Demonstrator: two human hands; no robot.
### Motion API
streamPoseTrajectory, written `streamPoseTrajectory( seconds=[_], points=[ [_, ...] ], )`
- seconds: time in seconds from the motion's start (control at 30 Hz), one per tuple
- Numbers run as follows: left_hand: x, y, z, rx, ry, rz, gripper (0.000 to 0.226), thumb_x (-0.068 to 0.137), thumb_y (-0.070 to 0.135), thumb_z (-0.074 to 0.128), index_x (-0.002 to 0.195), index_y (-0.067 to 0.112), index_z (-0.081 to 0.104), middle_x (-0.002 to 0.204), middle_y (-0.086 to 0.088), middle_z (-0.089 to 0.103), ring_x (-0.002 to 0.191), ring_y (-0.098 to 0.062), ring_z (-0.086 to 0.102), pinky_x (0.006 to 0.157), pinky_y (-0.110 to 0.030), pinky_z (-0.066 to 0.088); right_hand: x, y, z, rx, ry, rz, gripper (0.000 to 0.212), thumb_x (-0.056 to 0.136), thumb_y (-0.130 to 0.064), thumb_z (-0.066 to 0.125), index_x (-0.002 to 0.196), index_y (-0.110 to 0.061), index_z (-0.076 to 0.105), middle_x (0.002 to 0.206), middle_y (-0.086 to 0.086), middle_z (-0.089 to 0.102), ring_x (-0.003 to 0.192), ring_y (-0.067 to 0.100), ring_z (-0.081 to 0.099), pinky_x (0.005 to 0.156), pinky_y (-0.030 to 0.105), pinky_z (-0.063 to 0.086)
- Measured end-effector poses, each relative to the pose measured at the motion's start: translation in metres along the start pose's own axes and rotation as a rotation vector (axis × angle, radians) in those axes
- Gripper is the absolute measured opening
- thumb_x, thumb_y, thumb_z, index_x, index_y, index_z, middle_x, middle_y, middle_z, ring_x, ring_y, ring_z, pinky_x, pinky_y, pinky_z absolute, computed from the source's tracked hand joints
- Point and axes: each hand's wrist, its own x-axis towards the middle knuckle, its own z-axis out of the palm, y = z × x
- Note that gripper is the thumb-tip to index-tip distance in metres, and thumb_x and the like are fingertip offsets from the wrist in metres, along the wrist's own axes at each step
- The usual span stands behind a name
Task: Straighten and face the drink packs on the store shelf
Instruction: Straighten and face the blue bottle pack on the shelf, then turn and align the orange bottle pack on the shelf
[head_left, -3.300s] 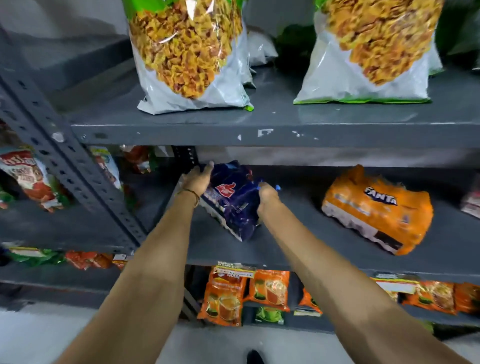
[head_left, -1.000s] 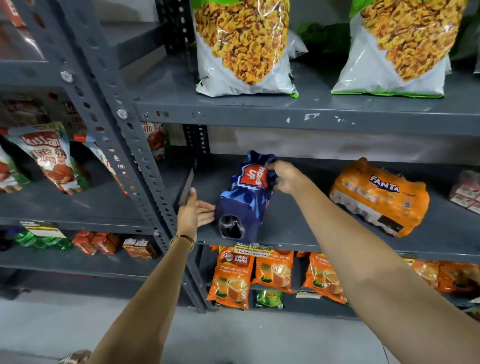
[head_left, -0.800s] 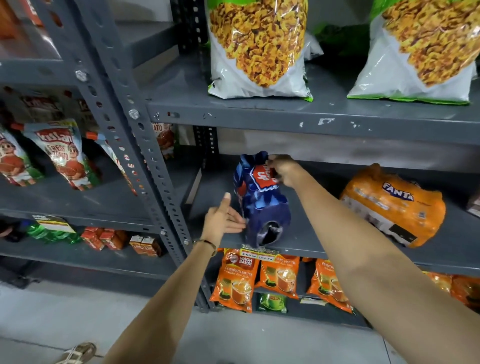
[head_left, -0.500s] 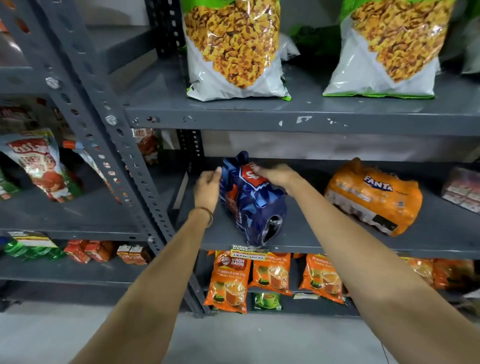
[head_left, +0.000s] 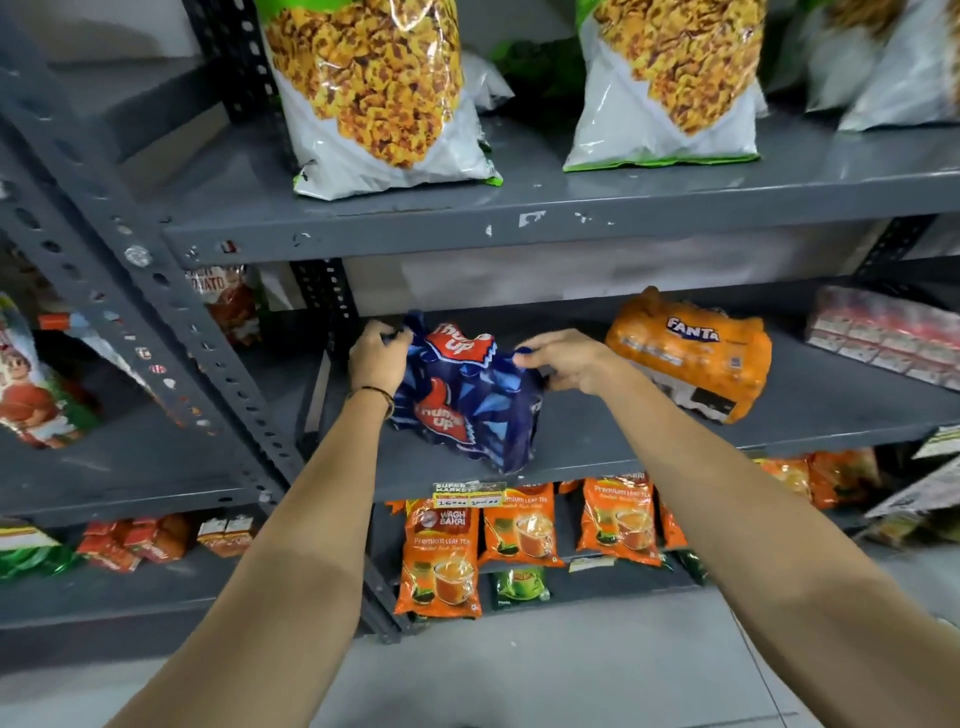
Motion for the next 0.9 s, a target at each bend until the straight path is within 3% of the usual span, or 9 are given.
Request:
streamPoseTrajectory(
  seconds=[0.07, 0.17, 0.23, 0.3, 0.43, 0.53, 0.9],
  points=[
    [-0.012, -0.010, -0.001, -0.018, 0.033, 0.005, 0.032, 0.087, 0.029, 0.058, 0.110, 0.007, 0.061, 0.112, -0.020, 0.065, 0.104, -0.037, 0.061, 0.090, -0.041, 0.050, 0.004, 0.000, 0.002, 0.053, 0.085, -0.029, 0.026, 0.090, -0.009, 0.062, 0.116, -0.011, 0.065, 0.097, 0.008, 0.063, 0.096, 0.023, 0.056, 0.070, 0.033, 0.048],
    [-0.028, -0.020, 0.000, -0.005, 0.076, 0.014, 0.039, 0.089, 0.036, 0.054, 0.120, 0.013, 0.058, 0.120, -0.018, 0.060, 0.110, -0.035, 0.058, 0.096, -0.046, 0.049, 0.007, -0.003, 0.013, 0.033, 0.164, -0.049, 0.033, 0.095, -0.020, 0.055, 0.127, -0.017, 0.058, 0.118, 0.009, 0.063, 0.096, 0.022, 0.057, 0.078, 0.034, 0.047],
    [-0.035, -0.027, 0.000, -0.002, 0.082, -0.023, 0.048, 0.090, 0.042, 0.051, 0.132, 0.018, 0.052, 0.130, -0.016, 0.055, 0.117, -0.035, 0.056, 0.100, -0.047, 0.047, 0.002, -0.006, 0.020, 0.033, 0.151, -0.042, 0.038, 0.097, -0.026, 0.050, 0.134, -0.018, 0.051, 0.129, 0.010, 0.060, 0.095, 0.022, 0.059, 0.077, 0.033, 0.049],
    [-0.042, -0.031, -0.003, -0.052, 0.045, -0.085, 0.058, 0.088, 0.052, 0.047, 0.139, 0.024, 0.045, 0.135, -0.015, 0.054, 0.120, -0.034, 0.055, 0.102, -0.048, 0.046, -0.006, -0.006, 0.025, 0.053, 0.095, 0.025, 0.039, 0.100, -0.031, 0.043, 0.137, -0.017, 0.046, 0.128, 0.008, 0.058, 0.095, 0.023, 0.060, 0.072, 0.033, 0.046],
    [-0.052, -0.032, -0.010, -0.109, -0.014, -0.132, 0.059, 0.087, 0.057, 0.044, 0.138, 0.027, 0.046, 0.125, -0.011, 0.063, 0.112, -0.033, 0.061, 0.099, -0.046, 0.050, -0.012, -0.001, 0.030, 0.073, 0.068, 0.075, 0.043, 0.100, -0.042, 0.035, 0.138, -0.022, 0.042, 0.134, 0.011, 0.056, 0.104, 0.027, 0.055, 0.083, 0.044, 0.043],
    [-0.059, -0.029, -0.014, -0.088, -0.018, -0.117, 0.055, 0.088, 0.056, 0.044, 0.133, 0.026, 0.052, 0.124, -0.014, 0.064, 0.112, -0.033, 0.061, 0.100, -0.045, 0.049, -0.016, 0.002, 0.032, 0.026, 0.109, 0.082, 0.042, 0.101, -0.042, 0.034, 0.136, -0.021, 0.043, 0.134, 0.012, 0.055, 0.120, 0.031, 0.054, 0.086, 0.045, 0.043],
    [-0.089, -0.028, -0.020, -0.007, -0.041, -0.075, 0.049, 0.094, 0.050, 0.042, 0.127, 0.018, 0.055, 0.117, -0.016, 0.066, 0.109, -0.034, 0.061, 0.098, -0.041, 0.047, -0.035, 0.017, 0.033, 0.001, 0.164, 0.104, 0.044, 0.099, -0.044, 0.036, 0.136, -0.020, 0.043, 0.137, 0.014, 0.053, 0.125, 0.034, 0.051, 0.101, 0.052, 0.042]
  ],
)
